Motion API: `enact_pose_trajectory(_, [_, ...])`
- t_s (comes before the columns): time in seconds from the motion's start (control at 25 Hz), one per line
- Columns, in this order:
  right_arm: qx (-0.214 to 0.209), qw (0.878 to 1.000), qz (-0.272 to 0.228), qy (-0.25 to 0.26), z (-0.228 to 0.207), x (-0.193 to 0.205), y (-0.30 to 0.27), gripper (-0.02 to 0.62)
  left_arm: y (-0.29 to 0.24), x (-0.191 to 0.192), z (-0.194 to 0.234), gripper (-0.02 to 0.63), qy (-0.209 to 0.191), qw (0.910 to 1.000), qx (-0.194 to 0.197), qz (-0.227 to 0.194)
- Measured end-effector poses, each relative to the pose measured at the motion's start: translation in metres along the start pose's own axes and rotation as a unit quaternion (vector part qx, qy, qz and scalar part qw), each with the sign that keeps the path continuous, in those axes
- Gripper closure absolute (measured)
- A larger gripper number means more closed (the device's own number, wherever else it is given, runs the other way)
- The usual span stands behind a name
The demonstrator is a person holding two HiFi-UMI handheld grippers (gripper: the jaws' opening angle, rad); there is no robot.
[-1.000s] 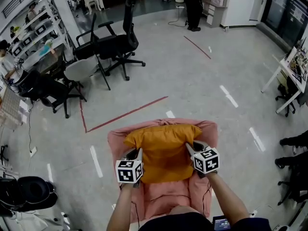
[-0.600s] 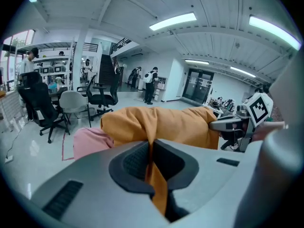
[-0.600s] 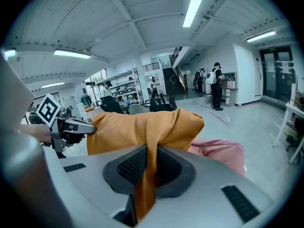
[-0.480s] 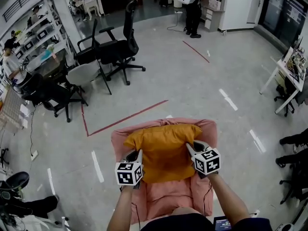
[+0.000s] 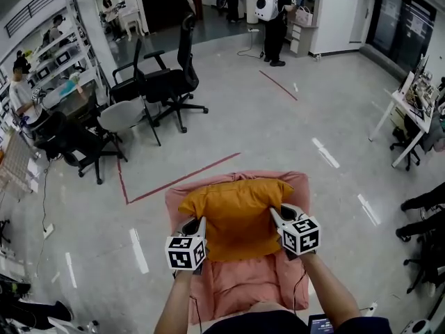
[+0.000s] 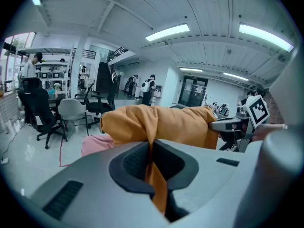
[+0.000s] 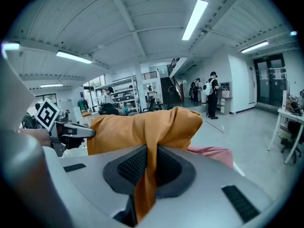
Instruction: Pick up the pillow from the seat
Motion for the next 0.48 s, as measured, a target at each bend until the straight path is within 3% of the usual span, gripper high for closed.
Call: enact_pose_trajectory(0.48, [0.023,0.999,-0.045,0.006,0.043,-0.020,0.048,0.541,0.058,-0.014,-0.008,0.583,-0.014,0.9988,0.018,-0.044])
Point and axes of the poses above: the fingertips, and each gripper's own axes: y backward along the fingers, z to its left, x out of its underside, the point moved 1 cm from there along y, backward along the fingers, and after that the axes turned 1 degree about -x, right-handed, at the moved point
